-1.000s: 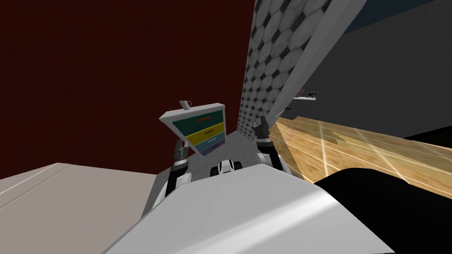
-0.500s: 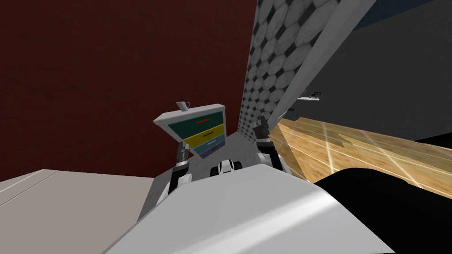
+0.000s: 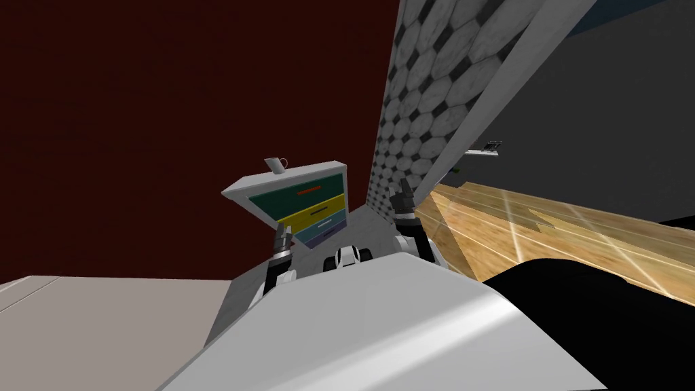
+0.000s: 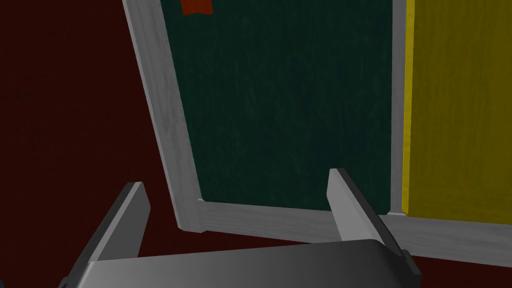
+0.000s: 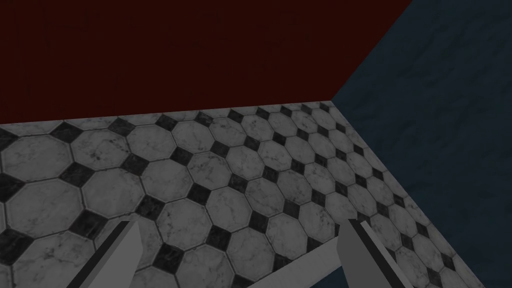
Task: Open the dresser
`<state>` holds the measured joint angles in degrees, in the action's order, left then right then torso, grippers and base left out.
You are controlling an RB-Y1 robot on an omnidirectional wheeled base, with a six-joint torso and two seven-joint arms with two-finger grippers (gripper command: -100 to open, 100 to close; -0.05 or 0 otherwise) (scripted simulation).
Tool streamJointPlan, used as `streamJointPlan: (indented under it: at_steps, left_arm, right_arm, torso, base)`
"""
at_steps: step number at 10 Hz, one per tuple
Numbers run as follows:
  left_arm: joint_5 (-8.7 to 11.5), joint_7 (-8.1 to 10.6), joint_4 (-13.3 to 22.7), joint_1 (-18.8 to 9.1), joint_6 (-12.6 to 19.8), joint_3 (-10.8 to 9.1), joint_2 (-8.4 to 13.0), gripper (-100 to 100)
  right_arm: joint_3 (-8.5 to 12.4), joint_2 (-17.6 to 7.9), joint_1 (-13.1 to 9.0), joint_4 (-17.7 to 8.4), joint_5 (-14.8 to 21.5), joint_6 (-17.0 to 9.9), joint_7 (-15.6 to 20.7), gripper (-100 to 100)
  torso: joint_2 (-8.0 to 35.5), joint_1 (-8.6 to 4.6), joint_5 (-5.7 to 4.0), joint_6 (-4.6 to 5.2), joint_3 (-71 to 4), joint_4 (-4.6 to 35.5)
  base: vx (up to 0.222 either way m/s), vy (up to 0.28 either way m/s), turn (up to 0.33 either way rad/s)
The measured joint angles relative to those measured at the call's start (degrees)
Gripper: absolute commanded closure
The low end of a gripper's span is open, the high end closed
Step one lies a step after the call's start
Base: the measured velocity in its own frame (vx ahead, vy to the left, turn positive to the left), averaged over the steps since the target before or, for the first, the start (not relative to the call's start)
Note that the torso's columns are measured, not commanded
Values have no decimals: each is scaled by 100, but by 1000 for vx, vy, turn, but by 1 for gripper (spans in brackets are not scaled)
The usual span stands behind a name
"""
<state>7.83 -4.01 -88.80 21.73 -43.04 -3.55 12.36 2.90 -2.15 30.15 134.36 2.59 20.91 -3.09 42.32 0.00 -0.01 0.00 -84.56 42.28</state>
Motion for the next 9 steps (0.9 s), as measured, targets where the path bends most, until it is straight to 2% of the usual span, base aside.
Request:
streamJointPlan:
  at_steps: [3,7,9]
  left_arm:
    - [56,-39,395,-52,-135,-29,-16,-100]
    - [144,-132,1144,-263,-373,-80,-78,-100]
    - [186,-164,1362,-241,-466,-98,-112,-100]
  right_arm:
    - [0,0,0,0,0,0,0,0]
    - [0,0,0,0,0,0,0,0]
    - [0,0,0,0,0,0,0,0]
  torso:
    - [0,3,2,0,3,2]
    - [-2,-4,0,0,2,1]
    - [1,1,1,0,1,1]
  base:
    - [102,-15,15]
    - [117,-29,15]
    - [99,-27,13]
